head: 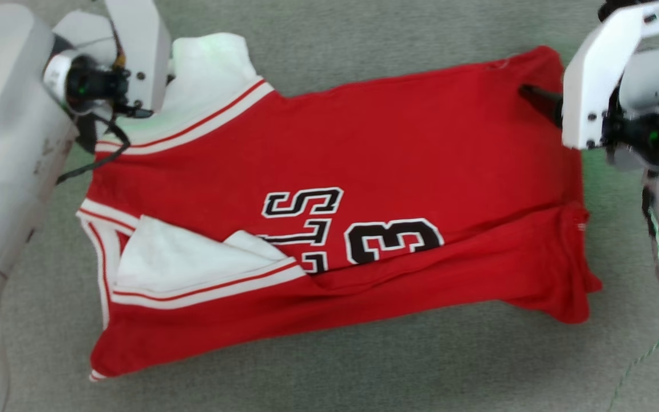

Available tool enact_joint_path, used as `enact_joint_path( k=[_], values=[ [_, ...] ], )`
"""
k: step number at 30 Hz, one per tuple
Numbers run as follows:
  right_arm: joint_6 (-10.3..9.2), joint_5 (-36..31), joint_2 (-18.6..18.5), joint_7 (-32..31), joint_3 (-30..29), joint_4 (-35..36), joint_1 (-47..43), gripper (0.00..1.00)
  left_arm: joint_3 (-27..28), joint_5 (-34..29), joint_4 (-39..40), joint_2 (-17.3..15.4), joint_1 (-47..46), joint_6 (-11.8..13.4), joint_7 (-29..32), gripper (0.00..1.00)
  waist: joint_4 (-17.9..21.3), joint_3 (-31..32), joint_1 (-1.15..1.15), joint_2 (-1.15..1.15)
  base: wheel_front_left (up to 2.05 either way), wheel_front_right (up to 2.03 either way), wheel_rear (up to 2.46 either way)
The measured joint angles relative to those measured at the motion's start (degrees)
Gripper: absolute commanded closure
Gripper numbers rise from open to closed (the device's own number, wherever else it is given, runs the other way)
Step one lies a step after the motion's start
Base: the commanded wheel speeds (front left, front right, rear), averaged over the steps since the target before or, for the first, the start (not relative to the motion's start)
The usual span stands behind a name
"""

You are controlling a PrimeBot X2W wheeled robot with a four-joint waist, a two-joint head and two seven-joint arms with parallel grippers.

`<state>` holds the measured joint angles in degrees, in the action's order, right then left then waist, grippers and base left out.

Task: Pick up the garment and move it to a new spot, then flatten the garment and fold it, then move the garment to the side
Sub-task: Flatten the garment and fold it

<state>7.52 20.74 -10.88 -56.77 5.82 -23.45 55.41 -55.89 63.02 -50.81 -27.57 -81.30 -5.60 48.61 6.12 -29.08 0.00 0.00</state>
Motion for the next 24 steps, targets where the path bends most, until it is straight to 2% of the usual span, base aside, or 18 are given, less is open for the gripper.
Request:
enact_joint_path(
  k=[6,12,13,14,17,24],
  values=[
    [0.0,-2.97,-0.9,-5.15,-0.01,-7.8,5.31,0.0,-0.24,0.14,-0.75,2.12,-1.08,-0.96,-1.46,1.0,-2.31,-1.32,0.0,0.0,0.0,0.0,0.0],
    [0.01,-5.86,-1.09,-8.22,-1.63,-12.58,8.79,0.0,-0.19,1.13,-1.89,3.42,-1.6,-1.54,-2.83,1.0,-4.09,-2.4,0.0,0.0,0.0,0.0,0.0],
    [0.02,-6.47,-1.09,-8.4,-1.96,-13.25,9.2,0.57,-0.23,1.2,-2.01,3.6,-1.65,-1.55,-3.01,1.0,-4.32,-2.52,0.0,0.0,0.0,0.0,0.0],
    [0.02,-7.14,-1.0,-8.54,-2.36,-13.73,9.61,1.0,-0.3,1.34,-2.12,3.76,-1.7,-1.68,-3.2,1.0,-4.53,-2.62,0.0,0.0,0.0,0.0,0.0],
    [0.02,-8.21,-1.02,-8.17,-3.05,-14.71,10.23,1.0,-0.59,1.59,-2.44,4.08,-1.73,-1.92,-3.78,1.0,-5.07,-2.65,0.0,0.0,0.0,0.0,0.0],
    [0.01,-9.87,0.13,-0.75,-5.68,-16.85,9.36,1.0,-1.79,1.38,-2.4,2.92,-0.9,-1.94,-8.37,1.0,-5.44,-0.2,0.0,0.0,0.0,0.0,0.0]
  ],
)
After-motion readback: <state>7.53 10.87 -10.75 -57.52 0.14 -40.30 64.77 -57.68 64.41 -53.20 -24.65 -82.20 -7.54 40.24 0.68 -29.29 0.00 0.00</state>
